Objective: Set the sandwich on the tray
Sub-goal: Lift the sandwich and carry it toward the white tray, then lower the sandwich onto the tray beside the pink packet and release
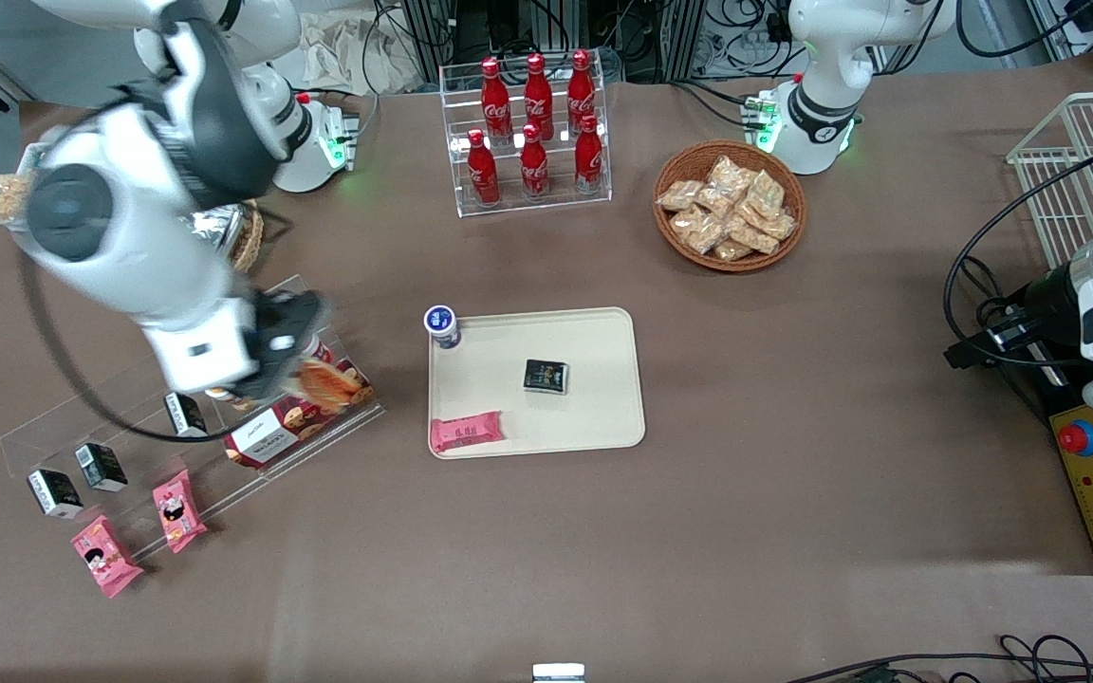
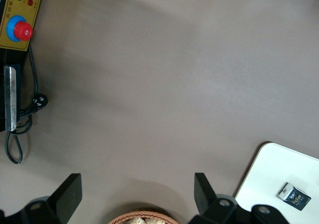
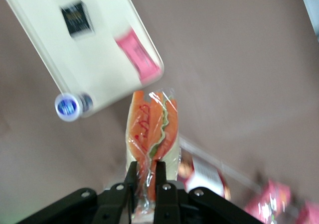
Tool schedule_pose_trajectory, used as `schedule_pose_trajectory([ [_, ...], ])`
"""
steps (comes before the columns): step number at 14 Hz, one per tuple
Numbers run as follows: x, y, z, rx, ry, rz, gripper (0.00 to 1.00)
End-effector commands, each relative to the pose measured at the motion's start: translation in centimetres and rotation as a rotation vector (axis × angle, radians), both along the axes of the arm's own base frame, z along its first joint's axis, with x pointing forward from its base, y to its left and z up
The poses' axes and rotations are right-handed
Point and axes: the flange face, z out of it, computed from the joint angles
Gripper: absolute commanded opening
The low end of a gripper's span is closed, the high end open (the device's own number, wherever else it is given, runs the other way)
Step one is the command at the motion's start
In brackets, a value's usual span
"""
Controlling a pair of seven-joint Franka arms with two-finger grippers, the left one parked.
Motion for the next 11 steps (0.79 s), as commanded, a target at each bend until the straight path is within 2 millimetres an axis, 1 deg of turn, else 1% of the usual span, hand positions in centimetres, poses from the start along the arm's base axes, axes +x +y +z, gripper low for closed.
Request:
schedule_pose_trajectory([
  [1, 0.0, 7.5, -4.8, 0.039, -0.028, 0.062, 0.0],
  [4, -1.1, 14.5, -10.0, 0.07, -0.099, 0.148, 0.0],
  [5, -1.3, 16.1, -11.6, 0.081, -0.122, 0.168, 0.0],
  [6, -1.0, 16.7, -13.2, 0.091, -0.139, 0.169, 0.0],
  [8, -0.5, 17.5, -15.4, 0.111, -0.168, 0.156, 0.0],
  [10, -1.4, 19.6, -17.4, 0.118, -0.191, 0.188, 0.0],
  [11, -1.5, 20.0, -18.5, 0.12, -0.206, 0.195, 0.0],
])
